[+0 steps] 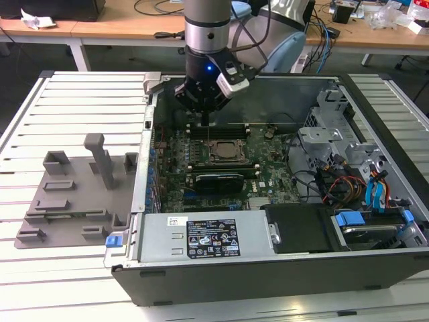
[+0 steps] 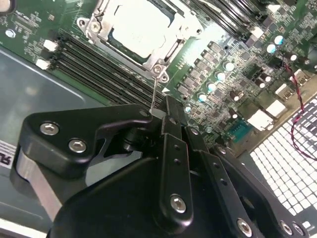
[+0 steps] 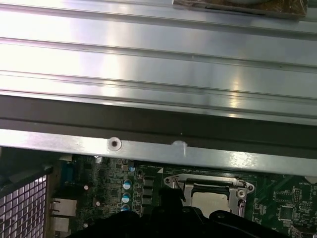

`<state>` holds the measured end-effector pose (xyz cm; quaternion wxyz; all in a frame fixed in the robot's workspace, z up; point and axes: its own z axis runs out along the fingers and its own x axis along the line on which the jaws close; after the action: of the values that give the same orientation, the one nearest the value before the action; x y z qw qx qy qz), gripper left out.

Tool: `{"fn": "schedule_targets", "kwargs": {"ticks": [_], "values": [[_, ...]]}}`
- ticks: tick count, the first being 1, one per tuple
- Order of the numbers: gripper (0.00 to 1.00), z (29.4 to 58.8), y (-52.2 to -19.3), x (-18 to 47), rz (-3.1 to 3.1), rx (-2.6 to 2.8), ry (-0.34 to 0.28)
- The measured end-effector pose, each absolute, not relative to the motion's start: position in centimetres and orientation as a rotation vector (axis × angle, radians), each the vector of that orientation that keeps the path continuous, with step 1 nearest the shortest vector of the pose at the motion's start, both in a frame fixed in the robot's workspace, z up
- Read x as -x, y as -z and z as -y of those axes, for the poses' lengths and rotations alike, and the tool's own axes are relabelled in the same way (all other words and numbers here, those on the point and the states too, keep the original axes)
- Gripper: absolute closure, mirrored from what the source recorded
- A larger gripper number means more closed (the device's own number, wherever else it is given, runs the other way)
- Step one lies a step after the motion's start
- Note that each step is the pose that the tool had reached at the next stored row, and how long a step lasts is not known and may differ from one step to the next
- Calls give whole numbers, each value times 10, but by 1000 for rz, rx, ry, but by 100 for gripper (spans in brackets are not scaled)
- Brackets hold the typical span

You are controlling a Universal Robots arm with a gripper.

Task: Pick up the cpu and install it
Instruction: 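Install the first cpu locking lever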

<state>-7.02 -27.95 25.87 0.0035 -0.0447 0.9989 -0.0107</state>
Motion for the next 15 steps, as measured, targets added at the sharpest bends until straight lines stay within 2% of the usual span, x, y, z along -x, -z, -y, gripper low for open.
{"fn": "schedule_targets", "kwargs": {"ticks": [15], "values": [[89,280,-258,49,-3134,140,33]]}}
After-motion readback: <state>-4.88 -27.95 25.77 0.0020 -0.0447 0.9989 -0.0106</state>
